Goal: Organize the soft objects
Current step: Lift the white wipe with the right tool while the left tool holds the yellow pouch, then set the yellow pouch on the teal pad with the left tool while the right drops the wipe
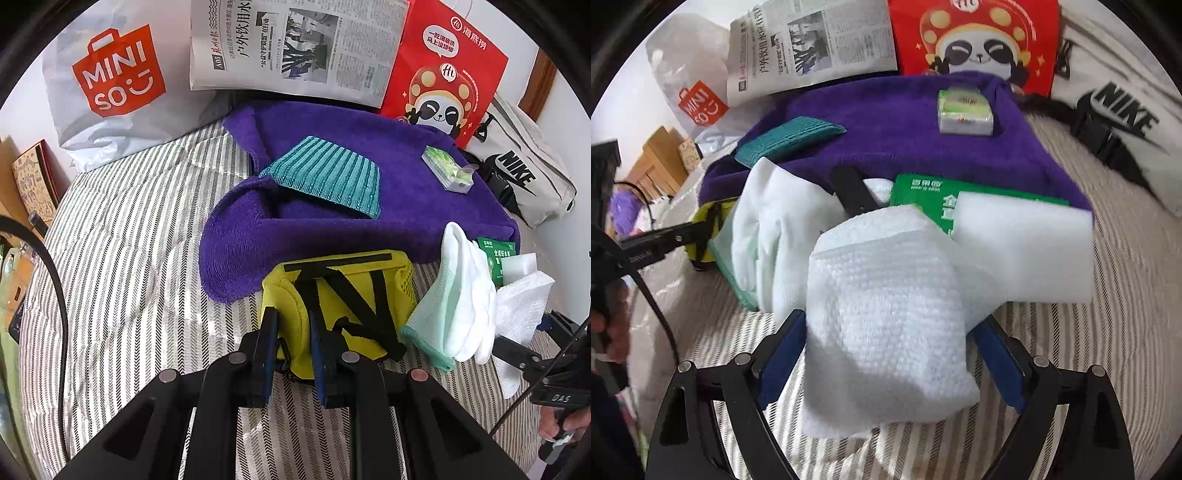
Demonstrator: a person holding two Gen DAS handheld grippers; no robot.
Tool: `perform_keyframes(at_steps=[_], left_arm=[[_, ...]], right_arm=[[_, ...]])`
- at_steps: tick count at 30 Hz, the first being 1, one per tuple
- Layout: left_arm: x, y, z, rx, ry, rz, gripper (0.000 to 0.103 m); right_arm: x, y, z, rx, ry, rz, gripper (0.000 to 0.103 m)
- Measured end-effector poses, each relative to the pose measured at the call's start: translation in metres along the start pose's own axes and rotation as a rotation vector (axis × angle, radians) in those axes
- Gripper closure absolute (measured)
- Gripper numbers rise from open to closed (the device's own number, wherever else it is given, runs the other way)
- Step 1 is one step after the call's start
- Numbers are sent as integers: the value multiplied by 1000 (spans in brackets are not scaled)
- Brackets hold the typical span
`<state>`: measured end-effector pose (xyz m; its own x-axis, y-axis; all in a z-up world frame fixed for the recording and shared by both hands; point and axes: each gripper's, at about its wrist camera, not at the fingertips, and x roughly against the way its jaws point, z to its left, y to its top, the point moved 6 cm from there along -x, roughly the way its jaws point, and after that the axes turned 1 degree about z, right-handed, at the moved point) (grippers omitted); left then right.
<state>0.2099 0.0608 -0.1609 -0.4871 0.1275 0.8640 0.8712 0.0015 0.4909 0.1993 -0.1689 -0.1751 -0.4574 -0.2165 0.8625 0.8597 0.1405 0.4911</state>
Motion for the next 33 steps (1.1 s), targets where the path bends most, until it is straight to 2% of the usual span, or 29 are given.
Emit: perform_keyframes(at_steps=[2,4,5,6,7,9,12,18,25,33], left_arm=[[0,0,0,-5,3,1,86],[0,0,0,-4,3,1,86],[-1,0,-1,-4,3,0,86],[-1,0,-1,-6,3,-1,86],[0,0,-1,-6,3,-1,86],[0,0,-1,-5,2,-4,86],[7,-2,-1,-7,-21,-10,88],[17,-4,7,1,-12,-20,92],[23,-11,17,10,6,-6,93],[40,-14,28,27,9,-24,93]], right_arm=[[3,0,2,48,-31,-43,38],[7,-1,4,103,-51,-57,70],[9,-2,3,111,-46,-56,75],[12,-3,1,109,-31,-55,87],[17,-4,-2,98,-5,-51,90],[26,-5,-6,82,28,-56,91],[43,-7,-10,85,28,-81,91],[65,-2,-19,71,25,-111,91],[72,3,-19,60,30,-125,91],[78,12,-15,60,44,-139,91]])
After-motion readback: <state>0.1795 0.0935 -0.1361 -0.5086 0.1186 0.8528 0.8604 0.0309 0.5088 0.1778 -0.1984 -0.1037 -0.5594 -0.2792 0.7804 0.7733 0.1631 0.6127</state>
